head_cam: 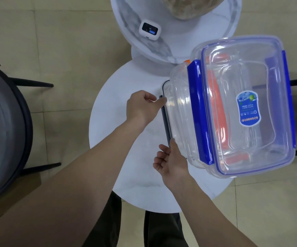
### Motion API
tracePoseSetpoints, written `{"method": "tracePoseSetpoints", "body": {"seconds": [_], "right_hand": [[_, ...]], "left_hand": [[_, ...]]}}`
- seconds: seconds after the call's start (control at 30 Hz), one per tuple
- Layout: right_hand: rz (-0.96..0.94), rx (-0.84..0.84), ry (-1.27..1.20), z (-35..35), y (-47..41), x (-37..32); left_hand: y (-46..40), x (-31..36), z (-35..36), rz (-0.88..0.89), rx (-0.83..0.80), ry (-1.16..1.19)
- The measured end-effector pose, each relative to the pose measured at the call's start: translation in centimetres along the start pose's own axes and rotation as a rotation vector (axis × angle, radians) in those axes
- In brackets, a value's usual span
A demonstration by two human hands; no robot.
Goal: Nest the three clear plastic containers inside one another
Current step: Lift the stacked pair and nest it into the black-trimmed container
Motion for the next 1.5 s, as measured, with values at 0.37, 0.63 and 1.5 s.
{"method": "tracePoseSetpoints", "body": {"seconds": [0.37, 0.63, 1.5], "right_hand": [[0.098, 0.049, -0.006, 0.6, -0.8, 0.4], [0.182, 0.026, -0.09, 0.8, -0.7, 0.4], [0.123, 0.048, -0.274, -5.3, -2.1, -2.1]], "left_hand": [[-1.6, -1.1, 1.9, 0.078, 0.031, -0.105], [-1.4, 0.6, 1.7, 0.158, 0.062, -0.213], [3.3, 2.7, 4.1, 0.132, -0.135, -0.436]]}}
Point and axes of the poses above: each hand's wrist, its own y-axis away from the middle knuckle, its own z-axis out of the palm, x = y × z, the point moved 8 cm from there along -y, towards the middle knuckle, and after that the axes turned 13 degrees about x, right-handed, at the moved point
